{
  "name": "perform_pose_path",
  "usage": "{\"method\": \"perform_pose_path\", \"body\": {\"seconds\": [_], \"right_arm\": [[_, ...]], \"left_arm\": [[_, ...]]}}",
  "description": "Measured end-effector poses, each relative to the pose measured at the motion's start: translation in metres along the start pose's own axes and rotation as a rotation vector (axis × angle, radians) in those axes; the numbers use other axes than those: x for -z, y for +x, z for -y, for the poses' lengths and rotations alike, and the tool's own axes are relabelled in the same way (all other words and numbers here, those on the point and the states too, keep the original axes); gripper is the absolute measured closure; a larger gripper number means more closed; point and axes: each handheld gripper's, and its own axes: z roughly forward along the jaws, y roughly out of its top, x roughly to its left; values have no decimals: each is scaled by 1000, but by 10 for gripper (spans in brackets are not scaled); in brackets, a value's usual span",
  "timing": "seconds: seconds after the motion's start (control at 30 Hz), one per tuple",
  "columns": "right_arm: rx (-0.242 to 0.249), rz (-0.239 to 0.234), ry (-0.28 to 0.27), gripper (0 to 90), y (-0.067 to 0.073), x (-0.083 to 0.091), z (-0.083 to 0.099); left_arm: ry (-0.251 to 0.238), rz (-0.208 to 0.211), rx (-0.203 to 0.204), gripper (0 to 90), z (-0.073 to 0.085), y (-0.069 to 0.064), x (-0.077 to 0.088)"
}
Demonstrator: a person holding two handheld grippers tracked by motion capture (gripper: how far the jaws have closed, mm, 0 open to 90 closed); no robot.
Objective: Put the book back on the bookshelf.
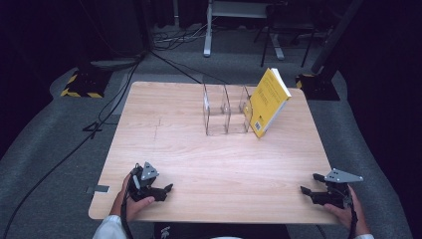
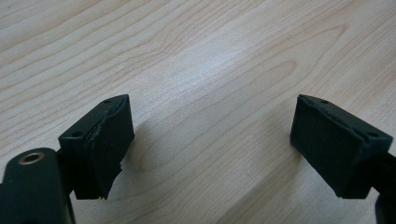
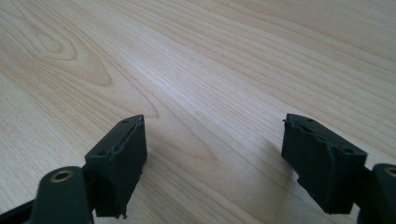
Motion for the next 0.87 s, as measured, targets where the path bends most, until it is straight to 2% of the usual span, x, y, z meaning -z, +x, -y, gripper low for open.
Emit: {"method": "perform_pose_path", "body": {"seconds": [0.3, 0.33, 0.47, 0.87], "right_arm": [[-3, -3, 1, 229, 0, 0, 0], [-3, -2, 1, 229, 0, 0, 0], [-2, -1, 1, 230, 0, 0, 0], [-3, -4, 0, 233, 0, 0, 0]], "left_arm": [[-2, 1, 7, 138, 0, 0, -1], [-5, -7, -5, 138, -1, 1, -1], [-3, -4, -4, 138, -1, 1, -1], [-4, -8, 8, 137, -2, 1, -3]]}}
